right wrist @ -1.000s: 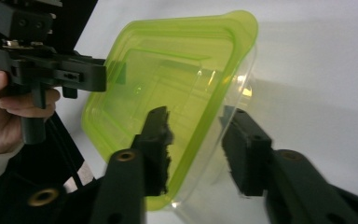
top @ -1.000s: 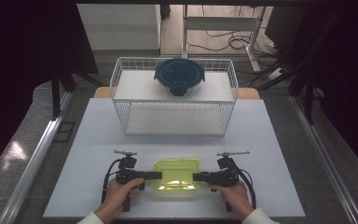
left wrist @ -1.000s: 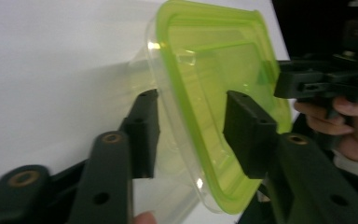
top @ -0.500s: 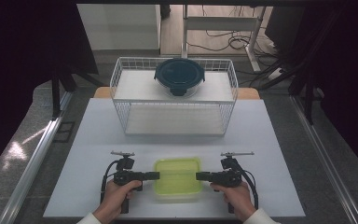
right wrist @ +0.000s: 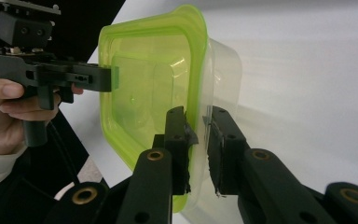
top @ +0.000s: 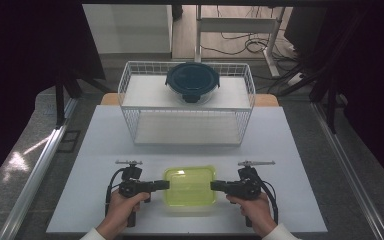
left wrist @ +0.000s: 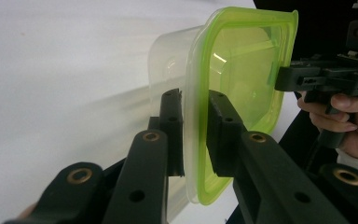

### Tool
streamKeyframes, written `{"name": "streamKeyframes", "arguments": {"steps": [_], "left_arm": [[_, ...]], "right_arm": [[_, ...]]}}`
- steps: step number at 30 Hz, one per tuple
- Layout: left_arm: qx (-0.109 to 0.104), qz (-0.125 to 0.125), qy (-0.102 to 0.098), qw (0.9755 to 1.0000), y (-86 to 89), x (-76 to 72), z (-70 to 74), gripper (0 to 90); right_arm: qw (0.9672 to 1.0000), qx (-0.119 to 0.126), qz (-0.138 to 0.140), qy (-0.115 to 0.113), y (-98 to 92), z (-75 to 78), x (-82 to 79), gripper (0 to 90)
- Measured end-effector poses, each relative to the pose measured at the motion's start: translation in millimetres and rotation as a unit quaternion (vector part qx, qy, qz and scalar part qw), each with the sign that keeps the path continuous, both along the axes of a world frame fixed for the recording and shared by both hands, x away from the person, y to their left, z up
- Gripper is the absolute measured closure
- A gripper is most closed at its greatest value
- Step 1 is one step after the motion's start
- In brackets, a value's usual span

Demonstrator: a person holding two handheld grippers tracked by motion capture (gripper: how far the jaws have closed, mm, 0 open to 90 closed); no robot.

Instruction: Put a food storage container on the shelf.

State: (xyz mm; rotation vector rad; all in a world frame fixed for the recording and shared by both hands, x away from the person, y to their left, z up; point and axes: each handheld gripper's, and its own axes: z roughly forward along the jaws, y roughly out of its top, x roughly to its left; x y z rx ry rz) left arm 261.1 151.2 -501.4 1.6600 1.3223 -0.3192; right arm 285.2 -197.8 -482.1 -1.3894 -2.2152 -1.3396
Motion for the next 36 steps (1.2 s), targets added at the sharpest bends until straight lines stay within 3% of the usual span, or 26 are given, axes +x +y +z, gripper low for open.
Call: {"name": "streamKeyframes", "arguments": {"steps": [7, 17, 23, 36], "left_arm": [[0.003, 0.001, -0.019, 0.9998, 0.4, -3.6, 11.9, 78.3], [0.000, 0.003, -0.029, 0.9996, 5.2, 0.9, 30.1, 79.0], [0.003, 0.005, -0.047, 0.9989, 7.0, 6.7, 48.2, 78.9], [0.011, 0.006, -0.091, 0.9958, 7.4, 14.5, 91.7, 78.7]], "right_arm": [[0.9998, 0.002, 0.009, -0.015, 0.4, 11.9, 0.6, 78.0], [0.9988, -0.002, 0.021, -0.044, 4.7, 34.1, 3.6, 77.9], [0.9978, -0.009, 0.021, -0.063, 7.8, 50.4, 7.8, 78.0], [0.9947, -0.003, 0.018, -0.101, 8.6, 88.5, 15.9, 78.3]]}}
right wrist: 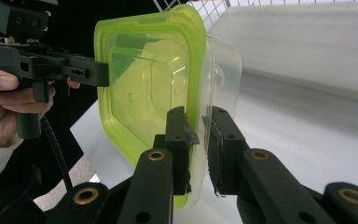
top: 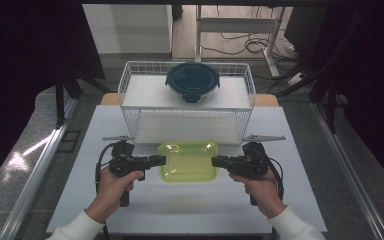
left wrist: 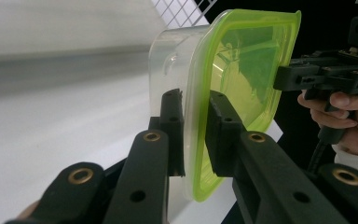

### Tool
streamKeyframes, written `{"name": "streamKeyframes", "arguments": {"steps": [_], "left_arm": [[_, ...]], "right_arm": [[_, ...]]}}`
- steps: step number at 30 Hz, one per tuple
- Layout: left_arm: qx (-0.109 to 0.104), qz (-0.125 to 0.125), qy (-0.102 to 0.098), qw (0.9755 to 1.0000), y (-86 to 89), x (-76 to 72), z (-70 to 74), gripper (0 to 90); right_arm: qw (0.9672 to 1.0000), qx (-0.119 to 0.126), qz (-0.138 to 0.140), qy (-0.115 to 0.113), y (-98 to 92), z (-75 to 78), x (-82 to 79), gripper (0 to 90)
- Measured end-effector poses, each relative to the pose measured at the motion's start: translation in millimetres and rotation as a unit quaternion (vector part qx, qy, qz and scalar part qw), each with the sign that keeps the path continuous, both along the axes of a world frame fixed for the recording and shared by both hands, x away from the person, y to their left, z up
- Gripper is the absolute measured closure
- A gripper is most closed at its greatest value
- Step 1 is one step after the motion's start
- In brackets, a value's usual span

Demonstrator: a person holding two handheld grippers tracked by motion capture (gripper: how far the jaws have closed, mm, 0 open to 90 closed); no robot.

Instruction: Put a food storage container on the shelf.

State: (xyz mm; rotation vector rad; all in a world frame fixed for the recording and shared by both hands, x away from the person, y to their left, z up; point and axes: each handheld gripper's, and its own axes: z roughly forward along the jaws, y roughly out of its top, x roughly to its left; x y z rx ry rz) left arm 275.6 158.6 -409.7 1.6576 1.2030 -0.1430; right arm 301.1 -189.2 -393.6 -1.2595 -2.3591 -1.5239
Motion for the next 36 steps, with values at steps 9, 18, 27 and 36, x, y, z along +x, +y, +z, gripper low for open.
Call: {"name": "streamKeyframes", "arguments": {"steps": [9, 18, 27, 36], "left_arm": [[0.007, 0.000, -0.027, 0.9996, -1.2, 6.4, 30.9, 78.6], [0.001, 0.001, -0.047, 0.9989, 1.0, 13.6, 62.3, 78.6], [0.002, 0.003, -0.056, 0.9984, 3.9, 30.8, 92.1, 78.6], [-0.011, 0.002, -0.048, 0.9988, 4.9, 59.8, 116.5, 78.7]], "right_arm": [[0.9997, -0.002, -0.001, -0.024, -0.1, 26.3, 5.5, 78.3], [0.9988, 0.004, -0.001, -0.048, 0.6, 58.9, 11.3, 78.2], [0.9984, 0.012, -0.003, -0.054, 3.3, 87.2, 27.5, 78.4], [0.9982, 0.014, -0.005, -0.057, 3.4, 117.7, 53.6, 78.3]]}}
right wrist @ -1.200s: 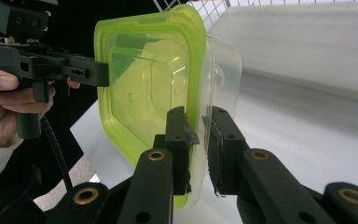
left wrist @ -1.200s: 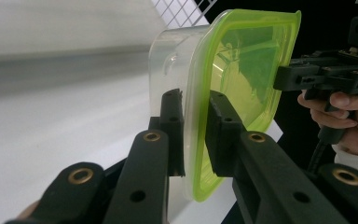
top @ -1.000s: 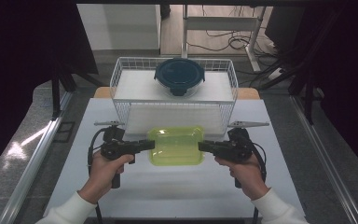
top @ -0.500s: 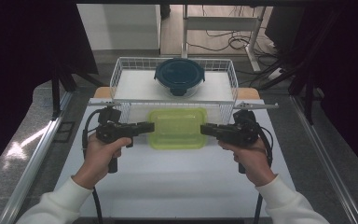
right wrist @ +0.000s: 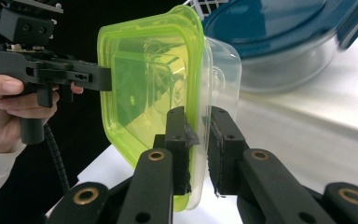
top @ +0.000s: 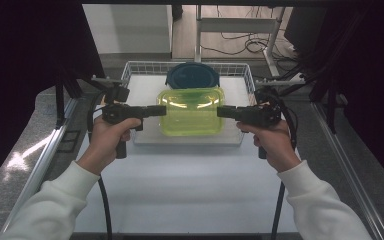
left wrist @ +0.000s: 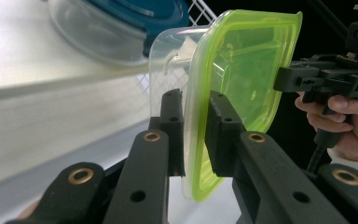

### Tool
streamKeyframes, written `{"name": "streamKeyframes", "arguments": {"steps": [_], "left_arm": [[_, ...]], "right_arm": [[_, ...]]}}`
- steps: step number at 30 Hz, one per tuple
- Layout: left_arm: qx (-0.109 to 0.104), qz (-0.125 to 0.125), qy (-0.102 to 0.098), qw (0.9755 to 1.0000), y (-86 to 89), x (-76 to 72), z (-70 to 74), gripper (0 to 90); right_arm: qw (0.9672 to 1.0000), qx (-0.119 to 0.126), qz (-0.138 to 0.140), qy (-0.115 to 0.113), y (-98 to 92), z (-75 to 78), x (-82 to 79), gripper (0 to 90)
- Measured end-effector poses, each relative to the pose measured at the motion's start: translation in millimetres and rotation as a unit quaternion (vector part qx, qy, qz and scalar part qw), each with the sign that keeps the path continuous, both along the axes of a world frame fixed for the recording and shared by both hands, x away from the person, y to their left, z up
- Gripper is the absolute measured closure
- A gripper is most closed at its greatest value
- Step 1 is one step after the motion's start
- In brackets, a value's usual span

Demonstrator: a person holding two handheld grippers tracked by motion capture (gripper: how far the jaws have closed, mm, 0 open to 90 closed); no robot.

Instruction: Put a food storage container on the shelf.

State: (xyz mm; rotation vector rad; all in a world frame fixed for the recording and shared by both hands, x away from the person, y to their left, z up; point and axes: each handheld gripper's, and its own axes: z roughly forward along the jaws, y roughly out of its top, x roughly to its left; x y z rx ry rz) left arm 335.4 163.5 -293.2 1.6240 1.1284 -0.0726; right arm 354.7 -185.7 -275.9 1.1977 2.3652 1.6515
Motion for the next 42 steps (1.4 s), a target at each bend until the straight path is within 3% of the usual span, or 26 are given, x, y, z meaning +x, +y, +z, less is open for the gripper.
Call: {"name": "streamKeyframes", "arguments": {"steps": [9, 19, 30, 36, 42], "left_arm": [[-0.005, -0.001, 0.003, 1.0000, 3.4, 29.5, 20.6, 78.8], [0.002, 0.002, 0.007, 1.0000, 5.3, 48.2, 37.2, 78.6], [-0.005, 0.015, 0.008, 0.9998, 10.0, 75.9, 54.1, 78.5], [-0.006, 0.019, 0.014, 0.9997, 8.2, 92.1, 58.0, 78.5], [-0.015, 0.020, 0.033, 0.9992, 5.3, 105.2, 49.3, 78.5]], "right_arm": [[0.9999, 0.015, 0.002, 0.005, 0.1, 19.3, 26.3, 78.2], [0.9995, 0.027, -0.002, 0.015, 2.0, 27.1, 48.9, 78.4], [0.9993, 0.031, -0.012, 0.015, 8.5, 45.6, 71.8, 78.4], [0.9989, 0.032, -0.024, 0.023, 8.3, 49.5, 86.1, 78.7], [0.9980, 0.032, -0.031, 0.045, 5.2, 44.6, 101.9, 78.8]]}}
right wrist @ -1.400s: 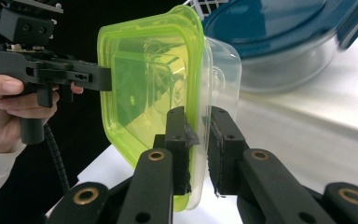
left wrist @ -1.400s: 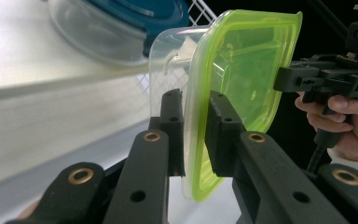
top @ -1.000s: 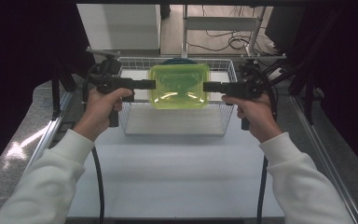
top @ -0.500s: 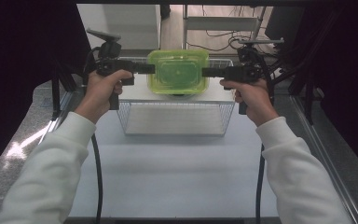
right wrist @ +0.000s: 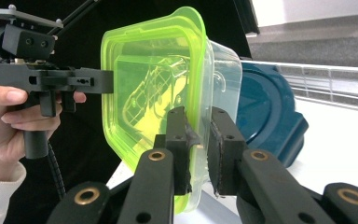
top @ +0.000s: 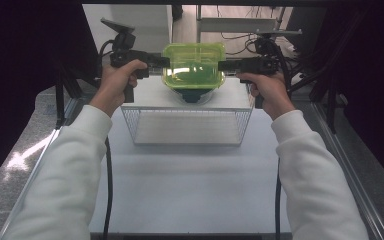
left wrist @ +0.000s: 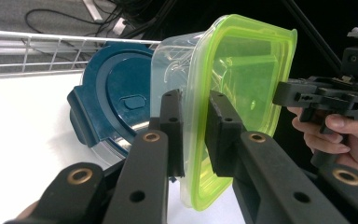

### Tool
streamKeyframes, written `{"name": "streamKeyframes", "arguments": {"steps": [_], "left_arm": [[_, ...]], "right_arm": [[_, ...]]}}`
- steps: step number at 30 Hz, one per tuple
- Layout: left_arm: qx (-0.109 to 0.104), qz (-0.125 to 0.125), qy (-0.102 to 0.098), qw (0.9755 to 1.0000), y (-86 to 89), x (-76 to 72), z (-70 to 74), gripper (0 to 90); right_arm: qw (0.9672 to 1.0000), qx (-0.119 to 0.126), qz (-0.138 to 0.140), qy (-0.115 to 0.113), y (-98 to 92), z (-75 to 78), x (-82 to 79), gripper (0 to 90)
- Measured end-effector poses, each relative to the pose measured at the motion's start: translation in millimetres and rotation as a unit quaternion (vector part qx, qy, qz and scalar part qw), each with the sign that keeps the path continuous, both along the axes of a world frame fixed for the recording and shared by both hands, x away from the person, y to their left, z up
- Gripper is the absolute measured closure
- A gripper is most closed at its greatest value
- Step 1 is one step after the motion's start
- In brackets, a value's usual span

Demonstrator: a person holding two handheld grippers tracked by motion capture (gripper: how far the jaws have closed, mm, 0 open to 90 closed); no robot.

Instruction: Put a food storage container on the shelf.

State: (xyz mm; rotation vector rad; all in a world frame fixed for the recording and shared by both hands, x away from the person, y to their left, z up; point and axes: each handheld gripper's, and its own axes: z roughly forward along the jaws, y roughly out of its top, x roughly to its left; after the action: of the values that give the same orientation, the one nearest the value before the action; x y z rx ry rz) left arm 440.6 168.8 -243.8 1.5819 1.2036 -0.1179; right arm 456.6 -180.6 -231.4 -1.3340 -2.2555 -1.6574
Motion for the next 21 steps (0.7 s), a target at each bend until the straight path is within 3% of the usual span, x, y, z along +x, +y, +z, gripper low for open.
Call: {"name": "streamKeyframes", "arguments": {"steps": [6, 9, 13, 21], "left_arm": [[0.002, -0.001, 0.015, 0.9999, -1.8, 12.1, -8.4, 78.5], [-0.009, 0.003, 0.025, 0.9996, -1.4, 16.9, -11.8, 78.4], [-0.027, 0.005, 0.037, 0.9989, 0.2, 23.2, -13.6, 77.7], [-0.042, 0.022, 0.064, 0.9968, 1.3, 36.2, -20.6, 76.9]], "right_arm": [[0.9996, 0.005, -0.007, 0.025, -2.0, -7.3, 12.8, 78.8], [0.9992, 0.005, -0.013, 0.037, -1.6, -11.3, 19.2, 78.7], [0.9983, 0.018, -0.017, 0.053, -3.0, -16.2, 26.9, 78.1], [0.9947, 0.050, -0.032, 0.084, -2.8, -26.1, 42.1, 74.5]]}}
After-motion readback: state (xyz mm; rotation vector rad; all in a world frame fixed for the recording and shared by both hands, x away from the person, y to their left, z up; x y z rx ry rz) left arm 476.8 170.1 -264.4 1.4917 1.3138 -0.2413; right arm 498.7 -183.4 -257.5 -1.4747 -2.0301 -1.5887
